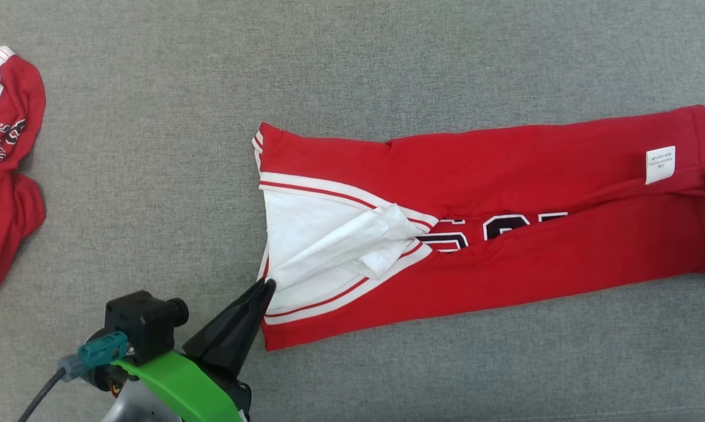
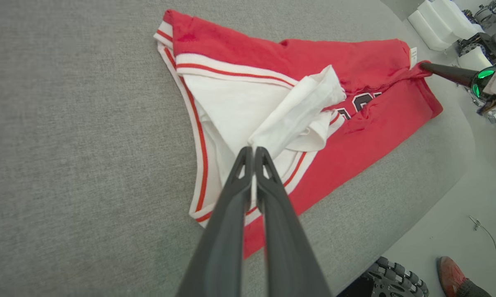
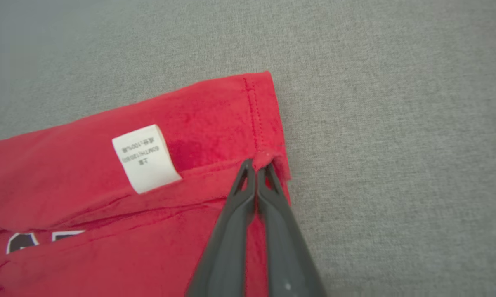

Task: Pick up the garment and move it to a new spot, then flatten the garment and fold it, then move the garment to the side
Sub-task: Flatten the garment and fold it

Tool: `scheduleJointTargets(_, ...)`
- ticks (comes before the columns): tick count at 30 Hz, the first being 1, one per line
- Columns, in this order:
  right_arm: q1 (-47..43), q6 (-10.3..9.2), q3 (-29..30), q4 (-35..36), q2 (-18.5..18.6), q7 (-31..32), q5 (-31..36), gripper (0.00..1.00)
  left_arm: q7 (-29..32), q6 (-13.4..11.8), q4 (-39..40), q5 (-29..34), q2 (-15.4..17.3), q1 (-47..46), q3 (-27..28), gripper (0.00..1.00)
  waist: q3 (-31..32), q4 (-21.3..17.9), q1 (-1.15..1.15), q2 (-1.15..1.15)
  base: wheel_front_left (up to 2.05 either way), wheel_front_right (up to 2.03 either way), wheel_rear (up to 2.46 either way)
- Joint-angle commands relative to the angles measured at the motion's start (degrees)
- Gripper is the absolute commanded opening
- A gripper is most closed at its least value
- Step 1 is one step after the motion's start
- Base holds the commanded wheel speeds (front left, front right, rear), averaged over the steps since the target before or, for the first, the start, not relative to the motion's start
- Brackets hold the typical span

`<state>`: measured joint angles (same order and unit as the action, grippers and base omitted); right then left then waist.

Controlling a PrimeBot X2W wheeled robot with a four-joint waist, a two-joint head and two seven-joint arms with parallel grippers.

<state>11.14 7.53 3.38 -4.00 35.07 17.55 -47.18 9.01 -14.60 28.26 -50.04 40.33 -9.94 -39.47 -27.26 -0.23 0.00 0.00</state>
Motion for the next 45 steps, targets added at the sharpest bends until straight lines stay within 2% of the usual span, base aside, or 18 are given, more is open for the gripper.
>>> scheduleJointTargets(1, -0.31, -0.09, -0.1, -0.43, -0.24, 0.02, 0.59, 0.0, -0.54, 0.41, -0.86, -0.12, -0.71, 0.72, -0.2, 0.0, 0.12, 0.07, 0.0, 0.0, 0.0, 0.0, 0.0)
scheduleJointTargets(2, -0.34, -0.09, -0.2, -0.9, -0.38, 0.12, 0.72, 0.01, -0.46, 0.45, -1.88, -0.24, -1.05, 0.82, -0.62, 0.0, 0.3, 0.14, 0.0, 0.0, 0.0, 0.0, 0.0)
scheduleJointTargets(3, -0.32, -0.09, -0.25, -1.21, -0.46, 0.21, 0.94, 0.19, -0.47, 0.5, -2.43, -0.1, -1.24, 0.75, -0.79, 0.0, 0.46, 0.18, 0.0, 0.0, 0.0, 0.0, 0.0)
scheduleJointTargets(4, -0.22, -0.09, -0.25, -1.56, -0.63, 0.19, 1.1, 0.48, -0.7, 0.62, -3.01, -0.09, -1.64, 0.58, -0.88, 0.0, 0.73, 0.19, 0.0, 0.0, 0.0, 0.0, 0.0)
scheduleJointTargets(5, -0.07, -0.09, -0.04, -1.84, -0.86, -0.23, 1.37, 1.0, -0.77, 0.68, -3.52, -0.22, -1.89, 0.58, -1.01, 0.0, 1.01, 0.17, 0.0, 0.0, 0.0, 0.0, 0.0)
scheduleJointTargets(6, 0.04, -0.09, 0.16, -2.16, -1.07, -0.62, 1.74, 1.0, -1.07, 0.44, -4.07, -0.11, -2.13, 0.62, -0.95, 0.36, 1.4, 0.13, 0.0, 0.0, 0.0, 0.0, 0.0)
scheduleJointTargets(7, 0.04, -0.09, 0.19, -2.24, -1.22, -0.82, 1.94, 1.0, -1.39, 0.04, -4.41, 0.18, -2.36, 0.67, -0.8, 0.96, 1.77, 0.07, 0.0, 0.0, 0.0, 0.0, 0.0)
scheduleJointTargets(8, -0.04, -0.09, 0.48, -2.21, -1.33, -1.31, 2.4, 1.0, -1.9, -0.41, -4.7, 0.52, -2.68, 0.82, -0.59, 1.0, 2.17, -0.01, 0.0, 0.0, 0.0, 0.0, 0.0)
scheduleJointTargets(13, -1.41, -0.09, 2.0, -1.31, -2.88, -5.62, 5.34, 1.0, -7.11, -3.15, -6.6, 2.81, -4.72, 1.39, 1.54, 1.0, 4.82, -0.29, 0.0, 0.0, 0.0, 0.0, 0.0)
scheduleJointTargets(18, -2.88, -0.09, 1.38, -0.87, -6.46, -12.27, 8.89, 1.0, -15.15, -5.78, -9.99, 6.11, -8.07, 1.85, 3.42, 1.0, 7.37, -0.52, 0.0, 0.0, 0.0, 0.0, 0.0)
scheduleJointTargets(22, -3.42, -0.09, -0.2, -2.39, -8.71, -17.69, 11.32, 1.0, -21.61, -6.57, -13.86, 9.05, -11.1, 1.93, 4.28, 1.0, 8.98, -0.52, 0.0, 0.0, 0.0, 0.0, 0.0)
scheduleJointTargets(26, -3.13, -0.08, -1.78, -5.04, -10.2, -23.0, 13.78, 1.0, -23.95, -6.65, -17.58, 12.72, -14.71, 2.37, 6.25, 1.0, 10.52, -0.2, 0.0, 0.0, 0.0, 0.0, 0.0)
scheduleJointTargets(32, -2.4, -0.09, -3.99, -10.05, -11.55, -28.45, 16.34, 1.0, -24.18, -3.22, -17.93, 22.41, -22.93, 5.28, 12.59, 1.0, 12.7, 0.99, 0.0, 0.0, 0.0, 0.0, 0.0)
scheduleJointTargets(39, -3.7, -0.09, -5.4, -15.29, -12.37, -31.06, 16.37, 1.0, -24.21, 3.25, -19.8, 31.08, -31.98, 10.57, 19.14, 1.0, 15.46, 3.7, 0.0, 0.0, 0.0, 0.0, 0.0)
scheduleJointTargets(45, -3.91, -0.09, -5.18, -17.84, -11.43, -31.79, 15.65, 1.0, -24.14, 8.03, -21.73, 35.48, -35.71, 13.67, 22.97, 1.0, 16.75, 5.98, 0.0, 0.0, 0.0, 0.0, 0.0)
